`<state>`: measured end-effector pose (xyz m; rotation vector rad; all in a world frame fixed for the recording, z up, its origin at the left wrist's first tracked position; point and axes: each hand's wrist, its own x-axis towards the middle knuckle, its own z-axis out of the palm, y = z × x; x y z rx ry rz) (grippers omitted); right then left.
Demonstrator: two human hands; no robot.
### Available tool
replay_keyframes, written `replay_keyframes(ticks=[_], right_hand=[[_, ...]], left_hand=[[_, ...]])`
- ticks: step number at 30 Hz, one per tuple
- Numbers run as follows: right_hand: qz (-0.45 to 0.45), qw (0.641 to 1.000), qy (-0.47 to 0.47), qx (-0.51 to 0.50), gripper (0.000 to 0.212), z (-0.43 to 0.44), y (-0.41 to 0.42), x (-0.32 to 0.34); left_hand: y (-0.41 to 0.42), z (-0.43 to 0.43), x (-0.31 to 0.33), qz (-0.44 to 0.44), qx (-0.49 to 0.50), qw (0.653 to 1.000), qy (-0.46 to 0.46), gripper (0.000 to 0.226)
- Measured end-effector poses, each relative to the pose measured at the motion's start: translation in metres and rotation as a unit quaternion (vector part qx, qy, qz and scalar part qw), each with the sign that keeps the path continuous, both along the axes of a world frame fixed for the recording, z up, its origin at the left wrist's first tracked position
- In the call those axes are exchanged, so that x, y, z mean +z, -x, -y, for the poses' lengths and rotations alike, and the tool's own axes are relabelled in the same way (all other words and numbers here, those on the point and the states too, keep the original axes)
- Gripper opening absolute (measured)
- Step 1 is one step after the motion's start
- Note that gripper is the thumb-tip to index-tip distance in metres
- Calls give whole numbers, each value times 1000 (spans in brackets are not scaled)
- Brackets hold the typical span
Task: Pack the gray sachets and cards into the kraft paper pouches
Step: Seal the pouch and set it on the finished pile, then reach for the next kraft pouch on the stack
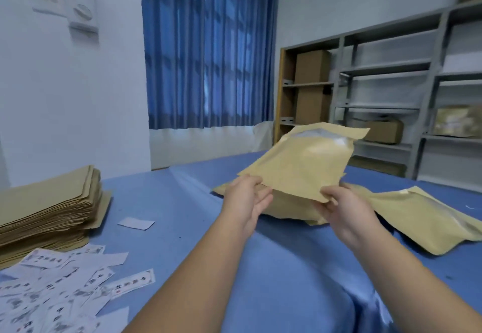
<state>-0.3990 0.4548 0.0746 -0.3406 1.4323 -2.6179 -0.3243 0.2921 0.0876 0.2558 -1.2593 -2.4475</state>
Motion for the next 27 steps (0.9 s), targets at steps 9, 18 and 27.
replay_keyframes(ticks=[9,18,27], right_hand=[[238,970,23,-41,22,-14,45,-47],[211,969,72,-110,23,14,45,-45],[173,978,-11,117,7,120,-36,-43]], left_hand=[[-14,-3,-42,73,-37,996,-43,14],[-55,31,-44,34,15,995,-88,20],[-116,67,-36,55,50,996,-41,21]])
